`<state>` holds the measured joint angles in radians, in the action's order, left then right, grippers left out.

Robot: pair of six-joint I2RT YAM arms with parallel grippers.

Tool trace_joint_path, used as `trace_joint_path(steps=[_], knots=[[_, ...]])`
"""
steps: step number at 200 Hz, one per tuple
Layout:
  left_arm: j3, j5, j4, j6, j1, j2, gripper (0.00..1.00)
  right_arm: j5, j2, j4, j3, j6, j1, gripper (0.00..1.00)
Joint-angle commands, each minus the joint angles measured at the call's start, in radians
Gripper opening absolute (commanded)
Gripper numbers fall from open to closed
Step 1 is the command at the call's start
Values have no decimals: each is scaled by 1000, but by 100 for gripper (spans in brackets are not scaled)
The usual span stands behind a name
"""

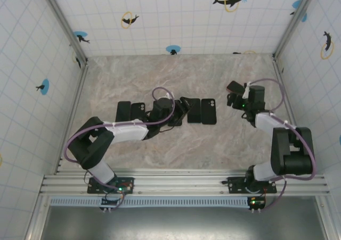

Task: Take the phone out of the phone case

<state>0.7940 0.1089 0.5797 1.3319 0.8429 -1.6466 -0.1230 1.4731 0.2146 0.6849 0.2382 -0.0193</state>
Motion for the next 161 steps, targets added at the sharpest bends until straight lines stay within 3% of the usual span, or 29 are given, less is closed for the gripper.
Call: trace_joint_path(steps=[1, 6, 18, 96, 161], knots=[[22, 40, 1, -49, -13, 21, 91, -82, 64, -108, 102, -170, 41, 95], [22, 47, 9, -53, -15, 22, 91, -115, 81, -127, 123, -201, 52, 100], [24, 70, 24, -59, -22, 20, 91, -163, 123, -188, 172, -276, 69, 99], [78, 205, 21, -85, -77, 10, 92, 16, 393, -426, 481, -670, 83, 99], [96, 206, -37, -125, -88, 31, 92, 0, 568, -576, 711, -792, 114, 99]])
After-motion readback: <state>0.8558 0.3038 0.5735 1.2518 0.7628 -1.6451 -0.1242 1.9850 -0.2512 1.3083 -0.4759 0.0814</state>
